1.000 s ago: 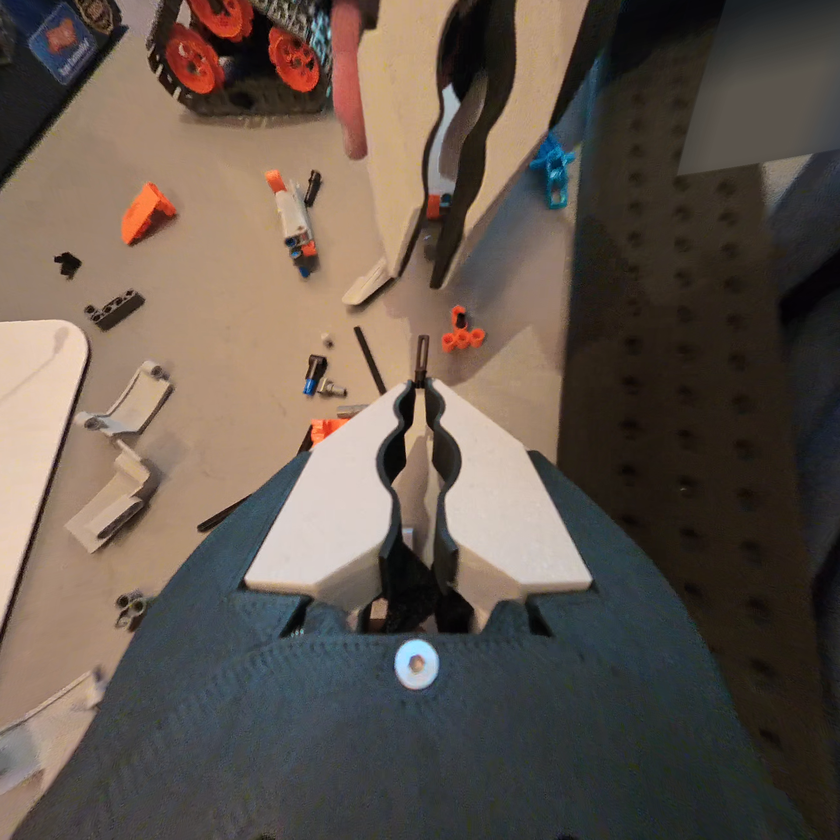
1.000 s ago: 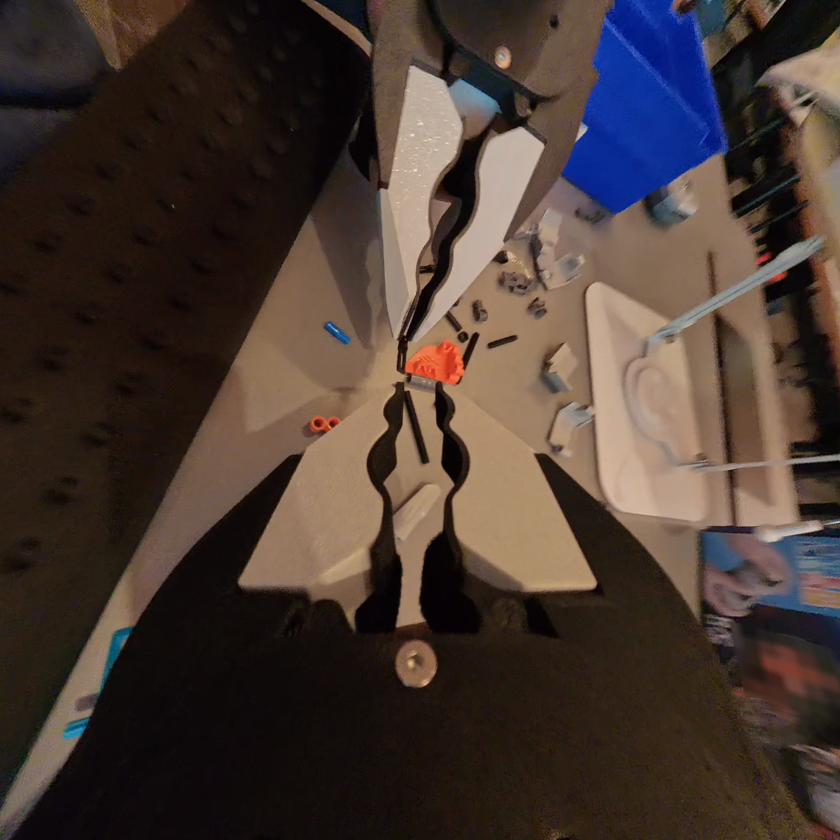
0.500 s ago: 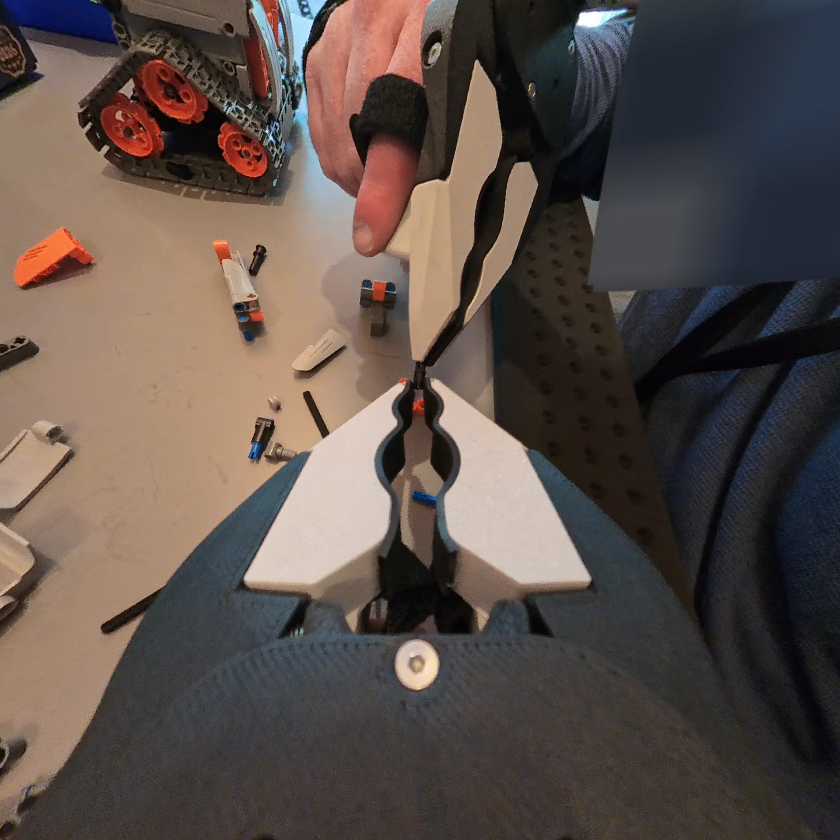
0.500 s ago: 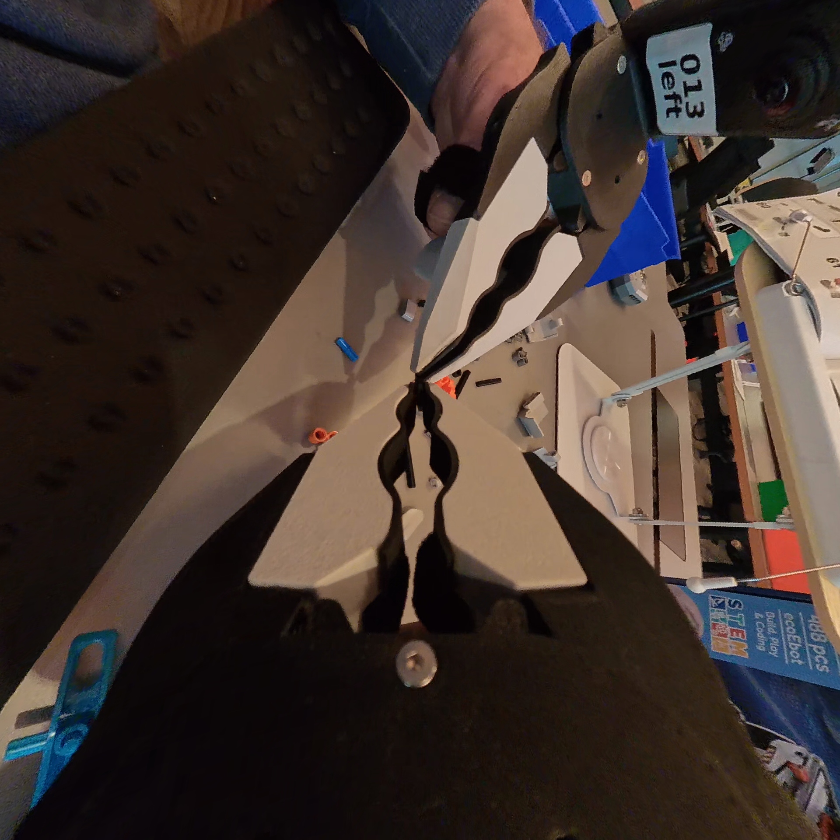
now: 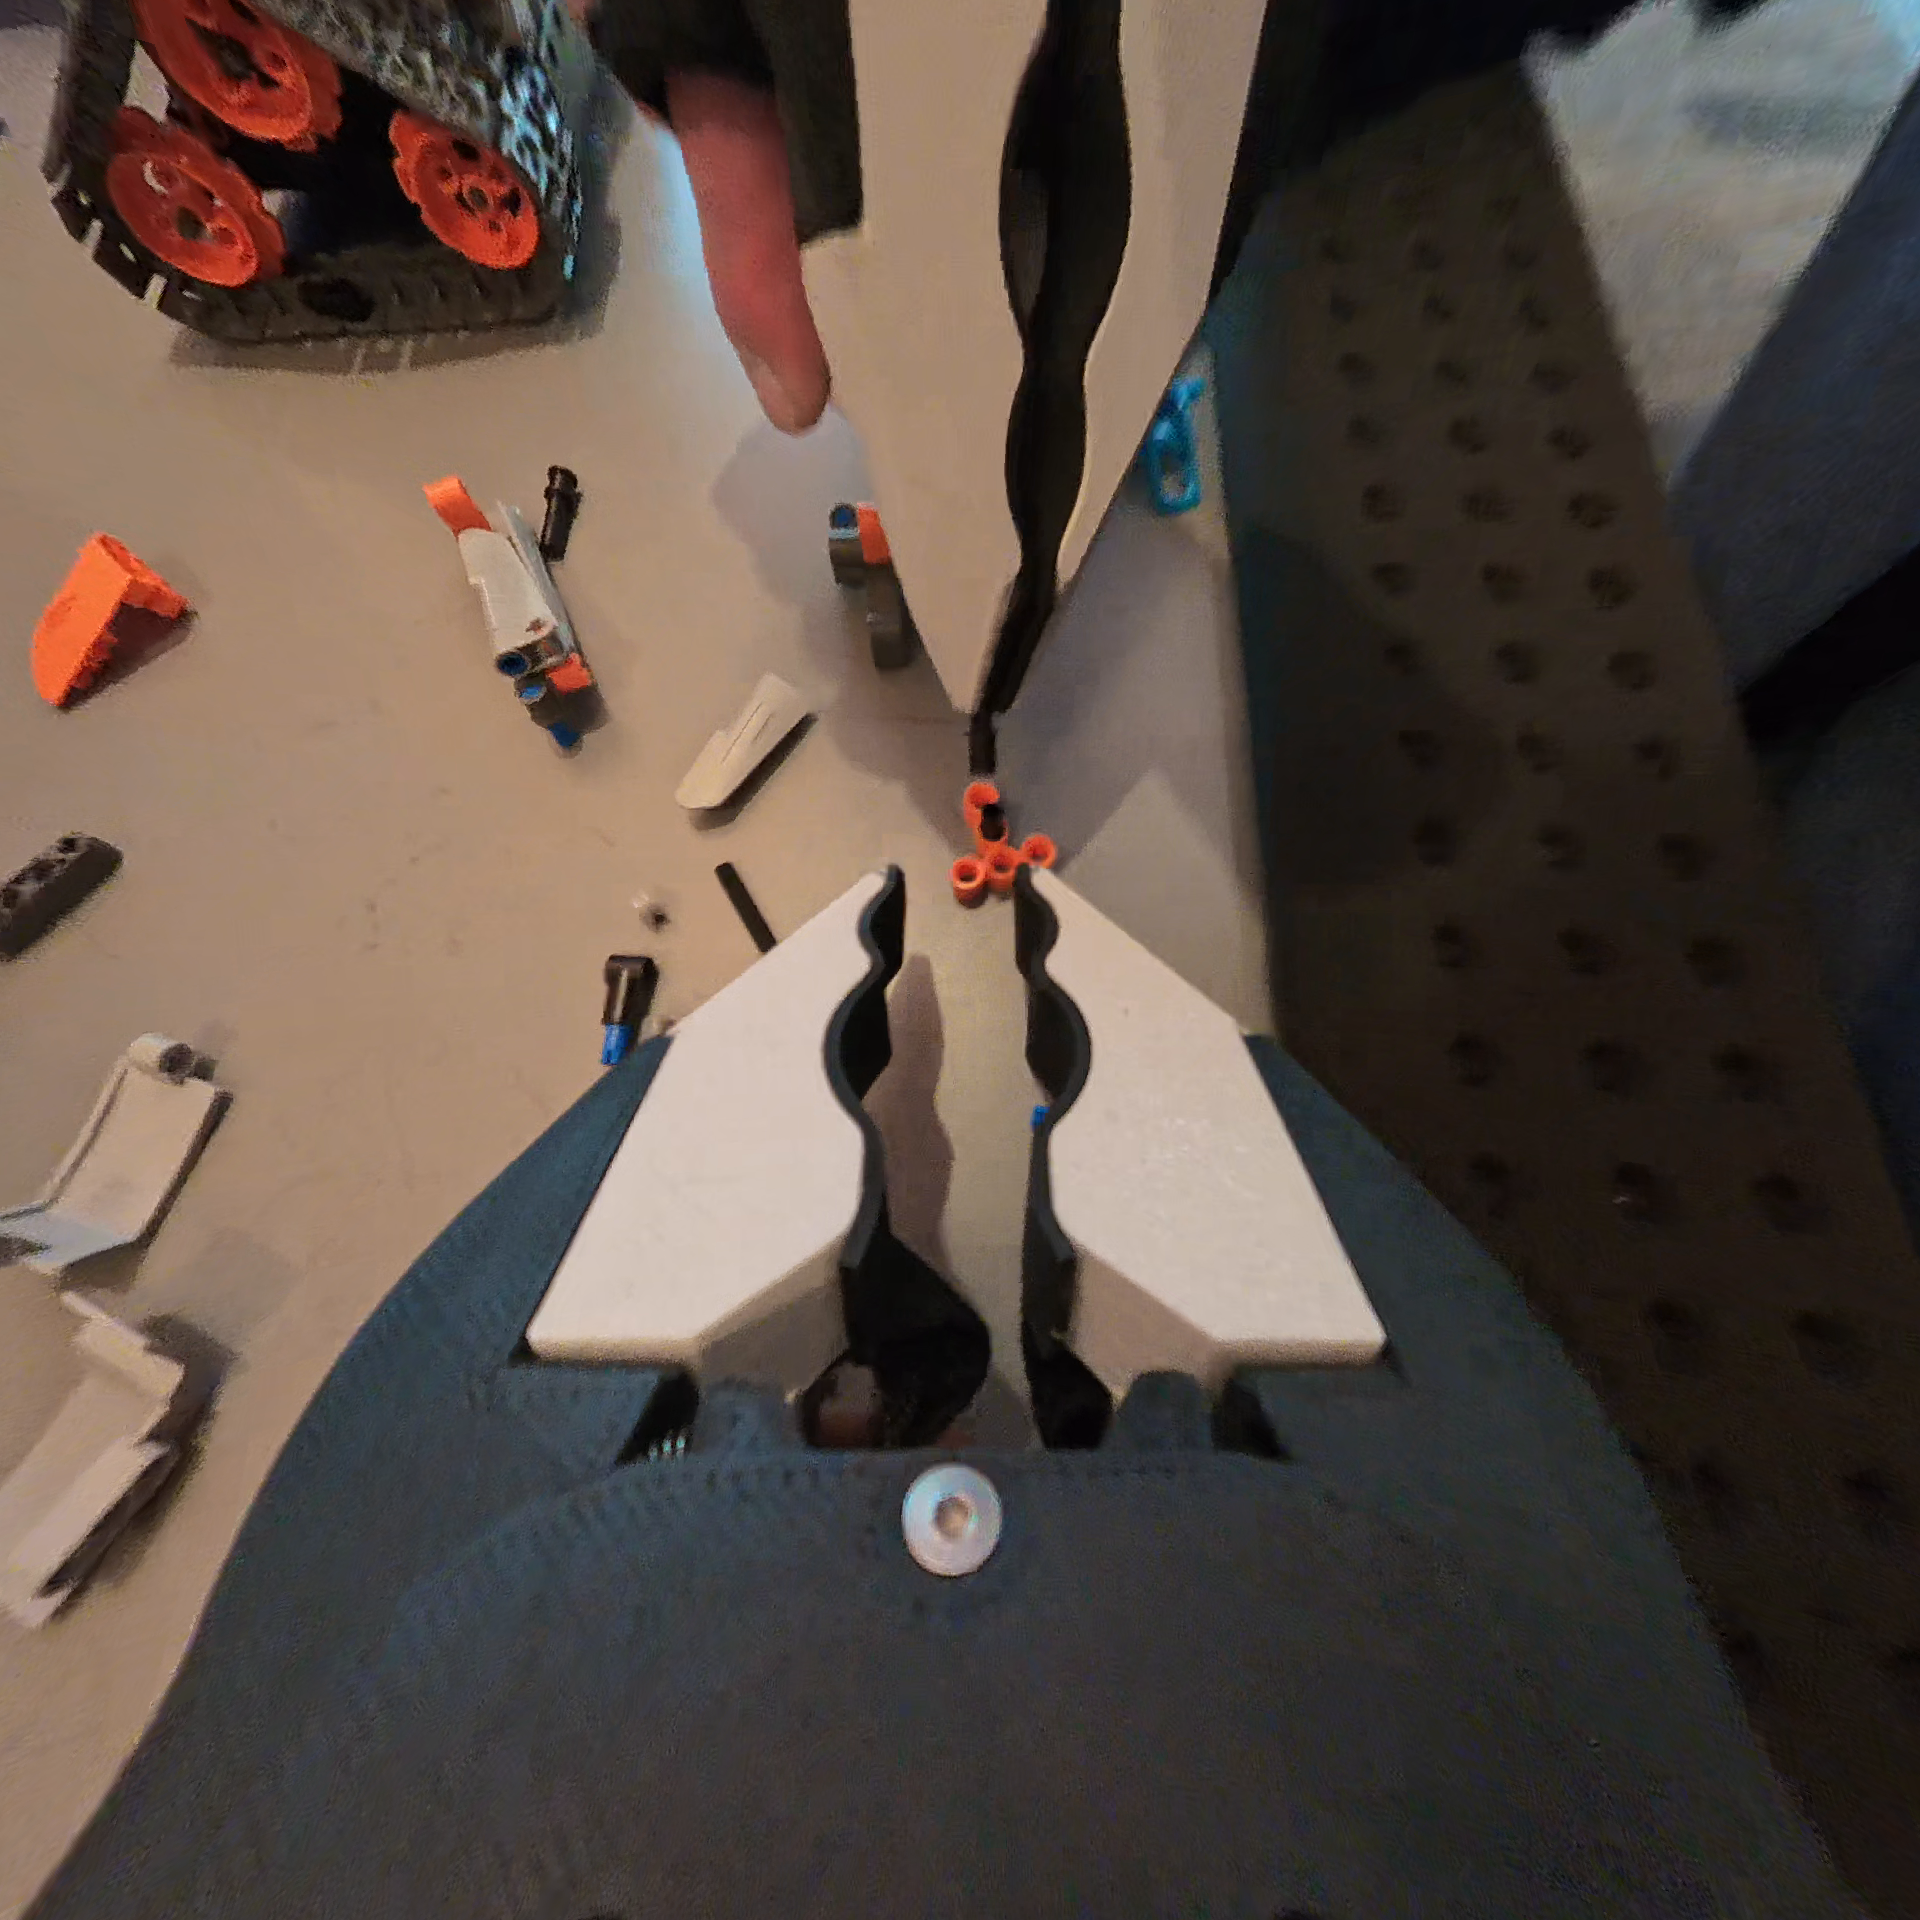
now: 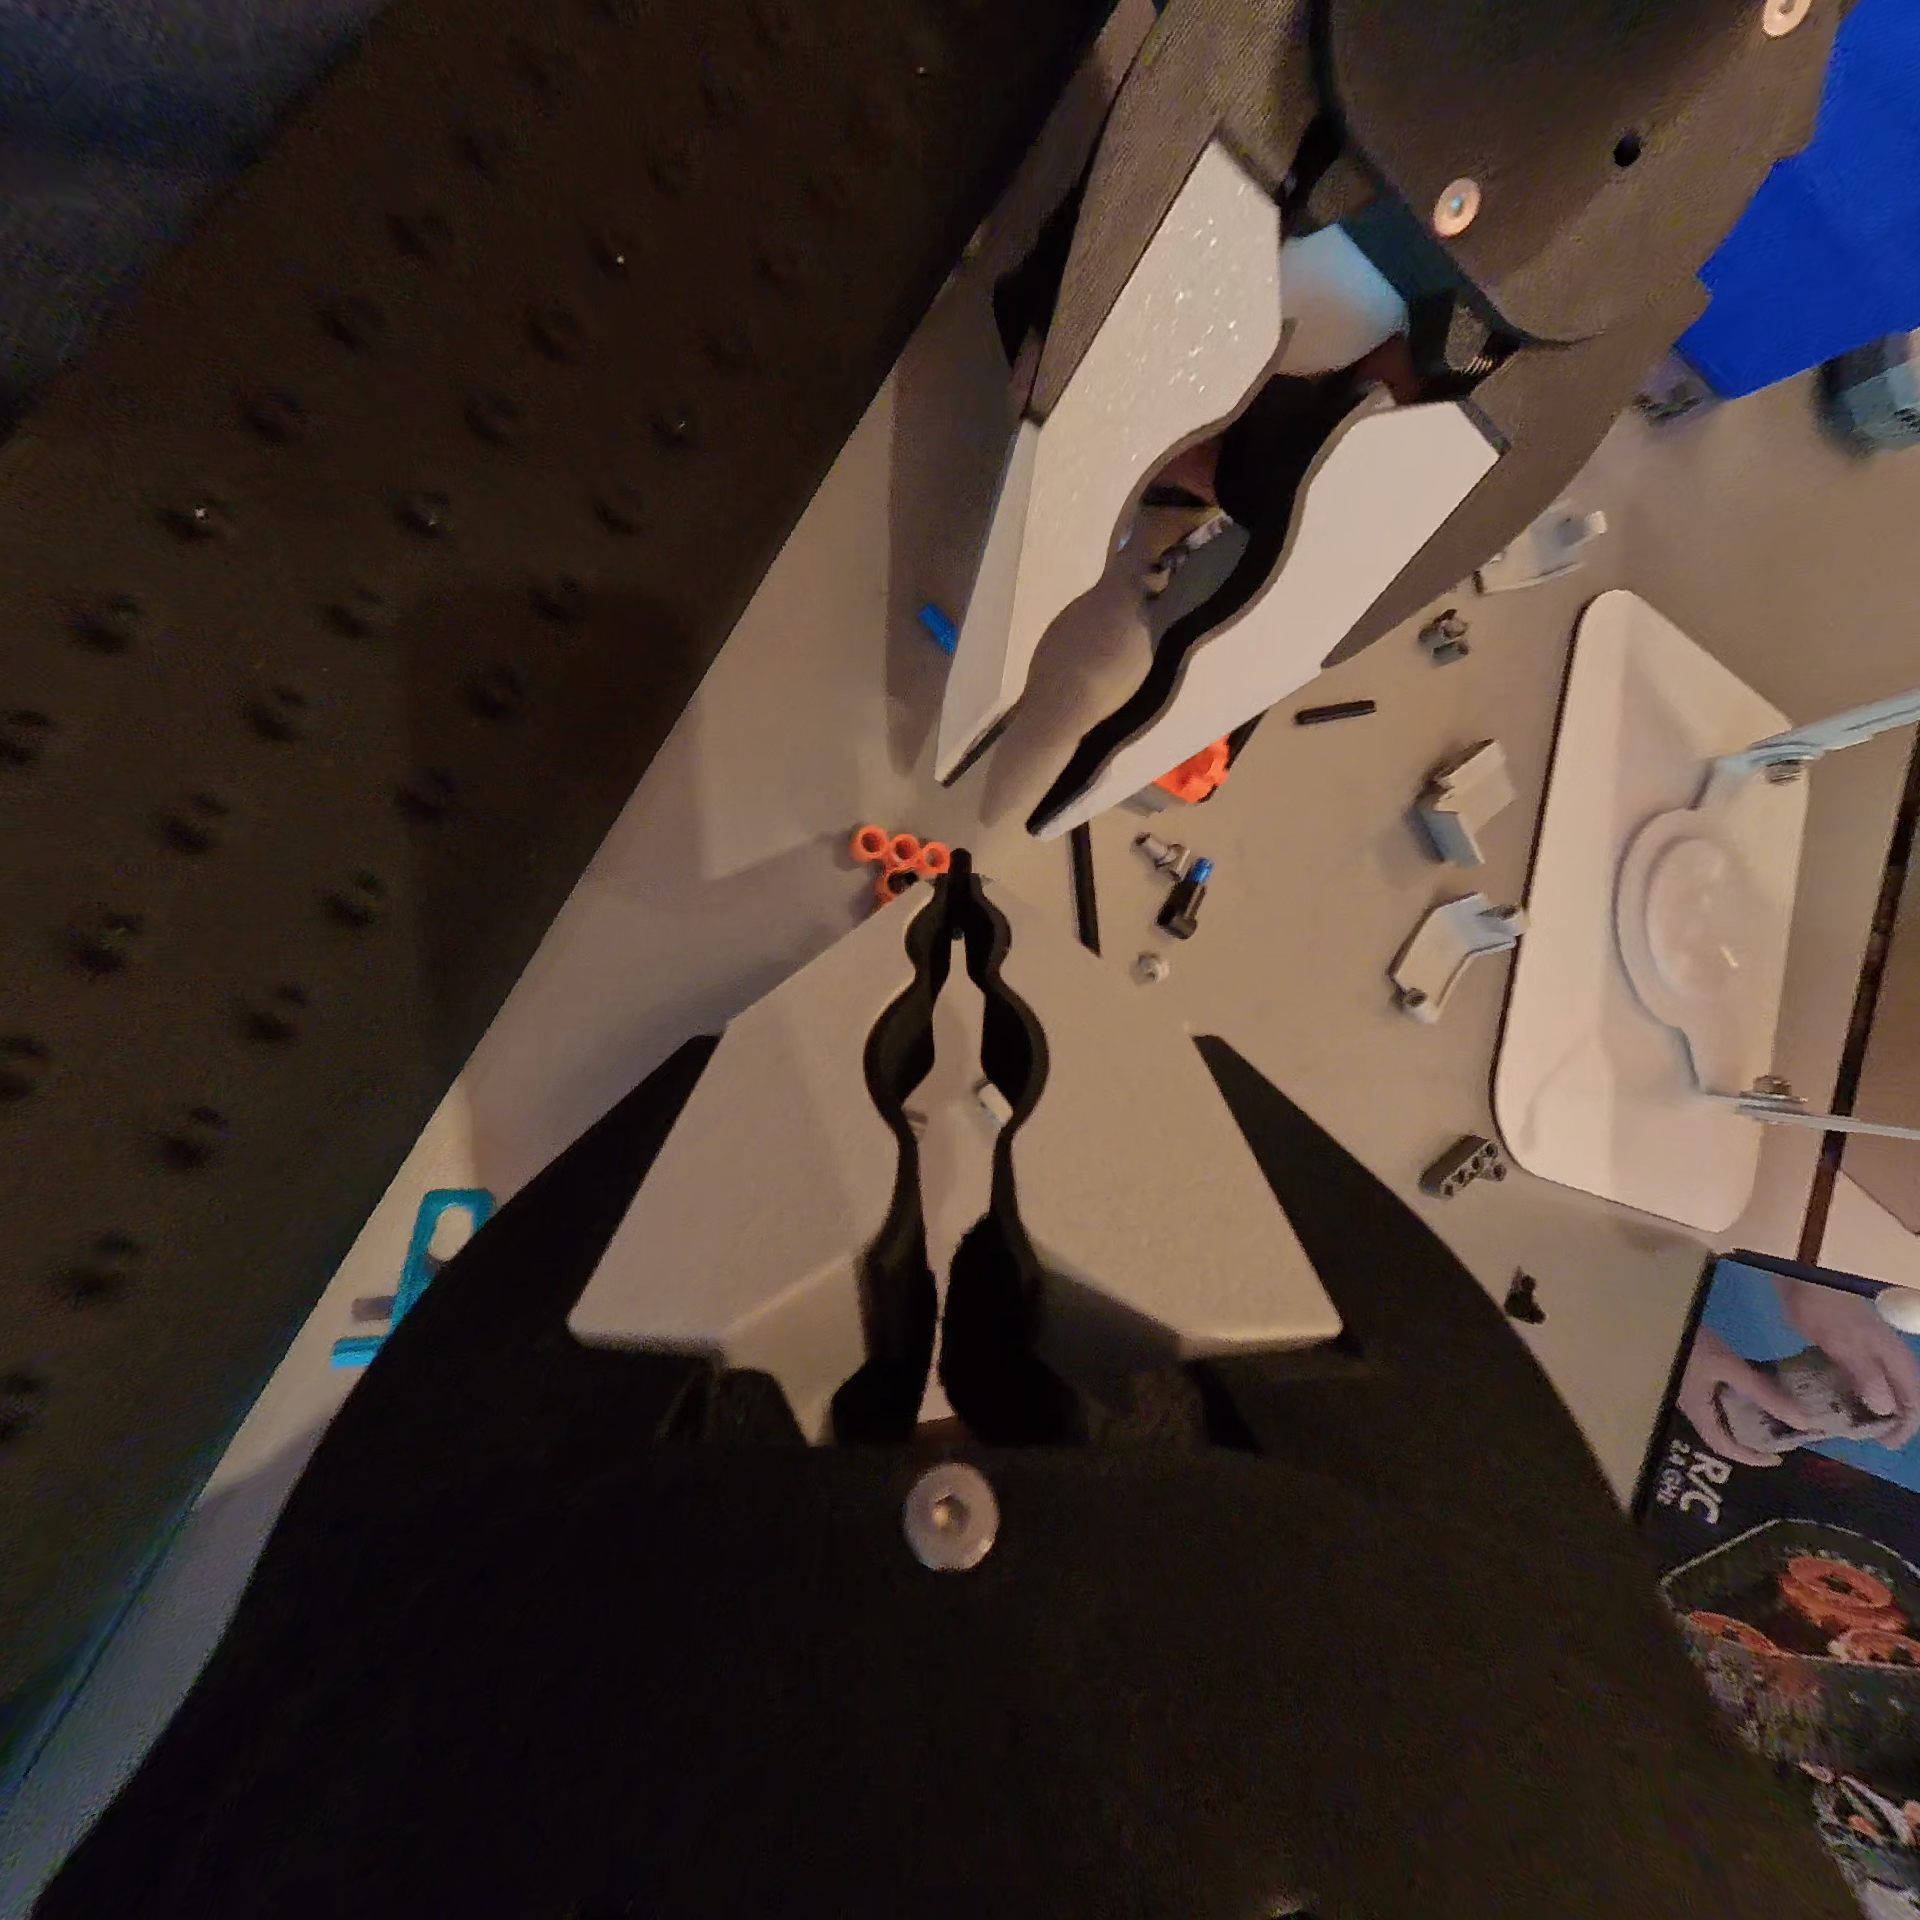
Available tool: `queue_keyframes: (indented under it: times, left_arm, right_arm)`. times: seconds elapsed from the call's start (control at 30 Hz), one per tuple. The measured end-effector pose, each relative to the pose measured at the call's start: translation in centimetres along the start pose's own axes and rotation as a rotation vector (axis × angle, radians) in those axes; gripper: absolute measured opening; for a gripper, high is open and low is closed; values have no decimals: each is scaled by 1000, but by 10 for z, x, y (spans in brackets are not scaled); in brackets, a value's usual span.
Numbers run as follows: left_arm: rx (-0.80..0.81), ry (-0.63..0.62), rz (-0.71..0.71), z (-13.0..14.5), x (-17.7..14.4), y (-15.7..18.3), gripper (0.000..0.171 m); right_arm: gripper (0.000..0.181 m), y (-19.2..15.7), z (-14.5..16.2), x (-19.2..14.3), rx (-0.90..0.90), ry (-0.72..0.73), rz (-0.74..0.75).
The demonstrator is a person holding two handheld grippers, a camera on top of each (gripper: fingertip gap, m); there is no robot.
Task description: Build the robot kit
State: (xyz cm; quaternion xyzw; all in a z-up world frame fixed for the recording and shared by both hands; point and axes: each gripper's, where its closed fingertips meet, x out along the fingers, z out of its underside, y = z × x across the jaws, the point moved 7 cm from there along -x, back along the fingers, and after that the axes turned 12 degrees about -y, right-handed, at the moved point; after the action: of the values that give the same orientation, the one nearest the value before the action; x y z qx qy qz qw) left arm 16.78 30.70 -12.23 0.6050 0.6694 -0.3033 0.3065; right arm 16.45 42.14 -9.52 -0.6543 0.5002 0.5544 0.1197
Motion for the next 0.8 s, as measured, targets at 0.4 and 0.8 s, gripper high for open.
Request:
queue_keyframes:
  times: [0.4,0.8]
  left_arm:
    - [125,-128,-17,-2,23,13,6]
    - [108,-122,-159,-7,28,19,6]
  right_arm:
    - [0,-11,12,17,92,-103,-79]
    - [0,-12,12,4,96,-112,-49]
